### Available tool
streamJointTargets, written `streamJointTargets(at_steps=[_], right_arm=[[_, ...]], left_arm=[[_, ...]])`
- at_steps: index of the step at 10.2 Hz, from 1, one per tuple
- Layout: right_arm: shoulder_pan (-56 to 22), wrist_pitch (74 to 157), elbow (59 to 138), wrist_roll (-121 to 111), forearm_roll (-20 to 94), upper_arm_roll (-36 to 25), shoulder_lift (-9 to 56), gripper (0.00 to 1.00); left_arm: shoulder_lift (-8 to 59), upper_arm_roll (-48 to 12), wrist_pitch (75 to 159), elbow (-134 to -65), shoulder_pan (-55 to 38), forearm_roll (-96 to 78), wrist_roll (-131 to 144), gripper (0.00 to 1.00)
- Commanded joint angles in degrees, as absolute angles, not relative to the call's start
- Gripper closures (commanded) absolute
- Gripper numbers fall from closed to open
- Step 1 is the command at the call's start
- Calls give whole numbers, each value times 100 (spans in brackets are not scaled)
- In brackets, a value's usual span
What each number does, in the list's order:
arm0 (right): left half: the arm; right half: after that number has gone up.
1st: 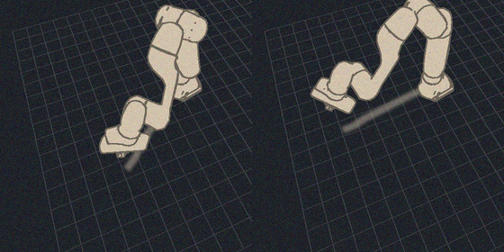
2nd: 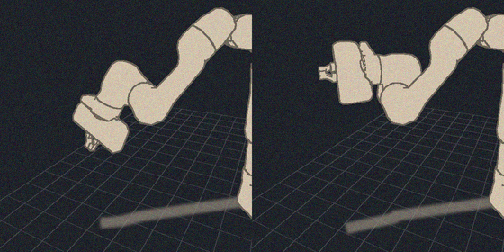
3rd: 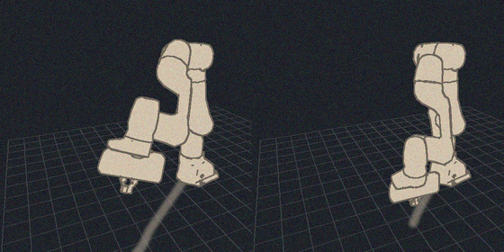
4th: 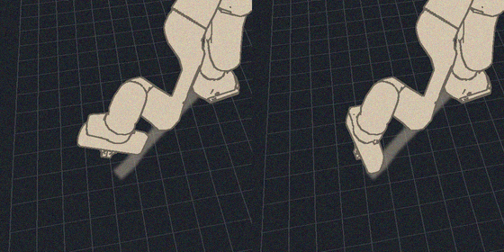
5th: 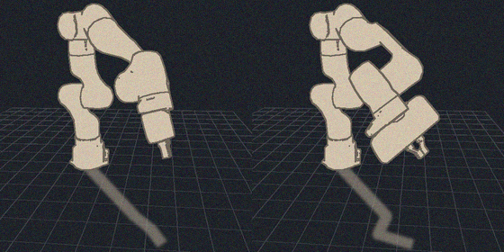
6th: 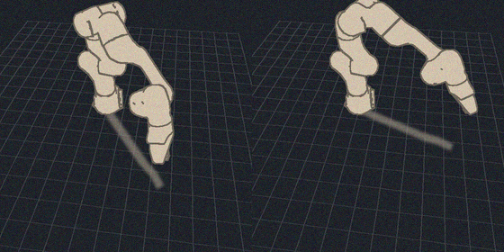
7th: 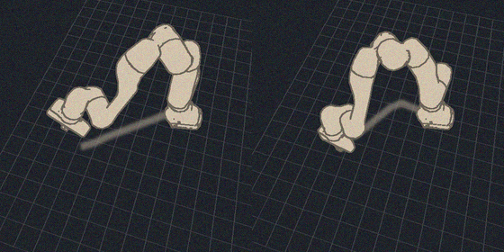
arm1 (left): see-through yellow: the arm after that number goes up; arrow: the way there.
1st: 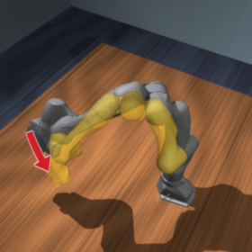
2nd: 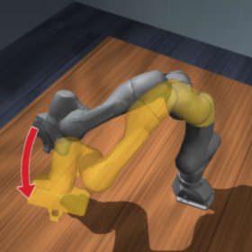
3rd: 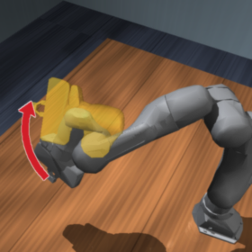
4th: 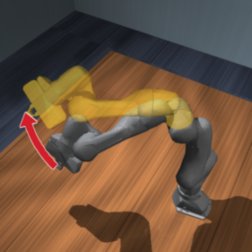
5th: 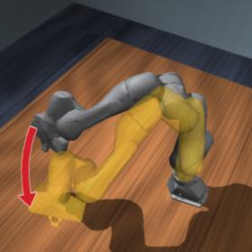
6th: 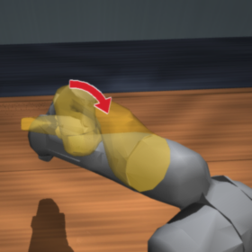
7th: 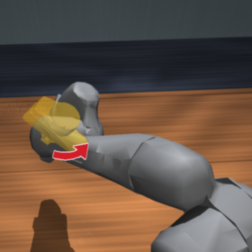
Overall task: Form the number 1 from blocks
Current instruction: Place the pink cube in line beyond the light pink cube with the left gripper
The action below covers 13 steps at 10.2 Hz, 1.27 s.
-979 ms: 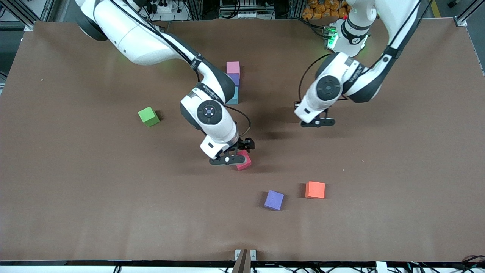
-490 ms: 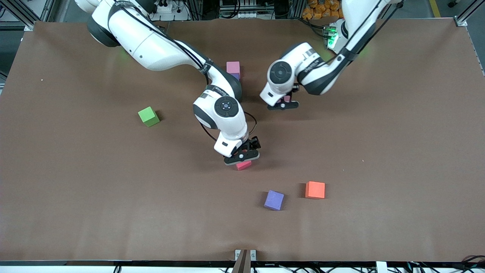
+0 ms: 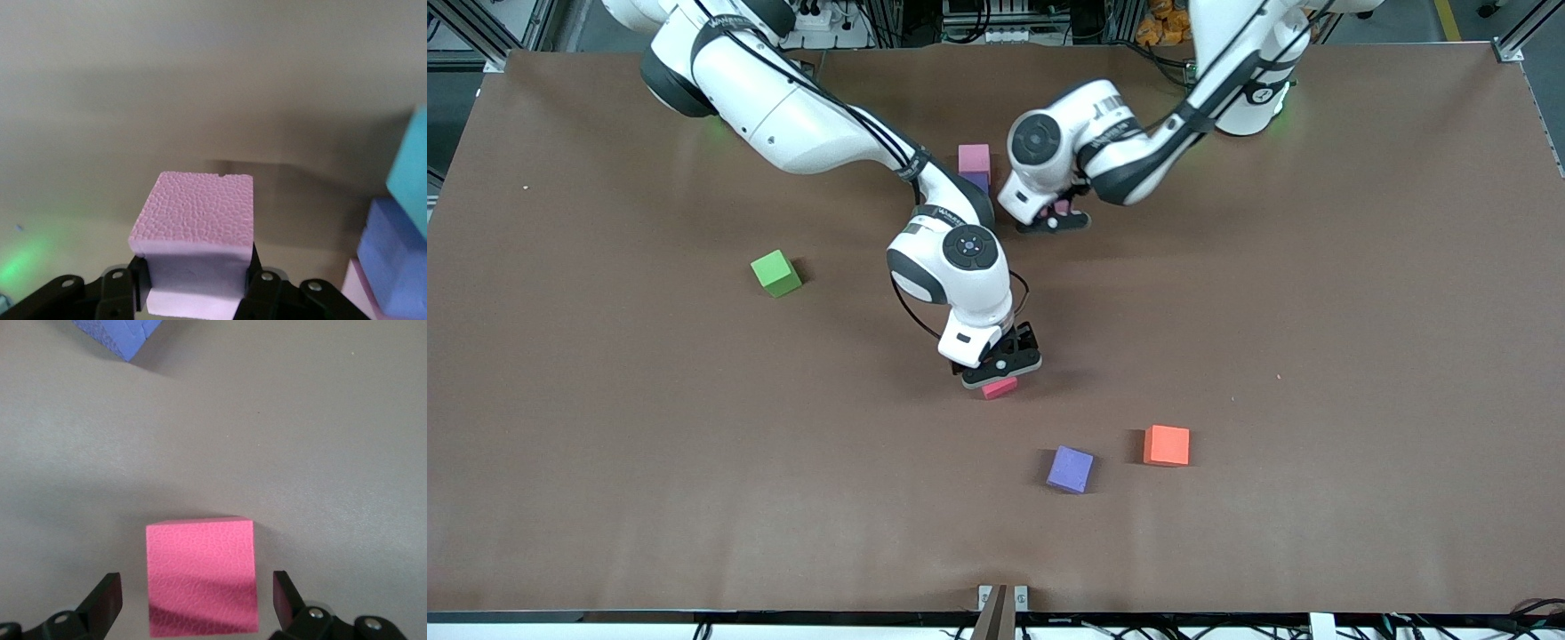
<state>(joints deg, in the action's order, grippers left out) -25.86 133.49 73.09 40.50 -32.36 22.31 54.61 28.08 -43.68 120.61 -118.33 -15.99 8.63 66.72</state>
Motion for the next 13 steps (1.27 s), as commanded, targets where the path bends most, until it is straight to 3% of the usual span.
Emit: streamJointTargets(at_steps=[1,2,3,5,9,13], right_arm=[[-2593,13412,7172,3973,-3629,2171,5625,59],[-2567,13412,7172,3877,-3656,2162,5616,86],[-2506,13403,7172,3772,-3613,2162,5573,100],[-2138,13368,7477,3456,-3185,2136,5109,100],[-1680,12509,7961,2997,-1787,2118,4212,100],[-1223,12428,8928,2980,-888,2109,3376,100]], left_arm=[[2988,-4333,12050,-11602,-2430,617,7248,100],[3014,-4333,12050,-11593,-2774,493,7364,100],[3006,-4333,12050,-11584,-3091,292,7522,100],[3223,-4220,12093,-11323,-3706,132,7856,100],[3392,-4175,12085,-11031,-3771,132,7892,100],[3471,-4166,12085,-10767,-3771,158,7814,100]])
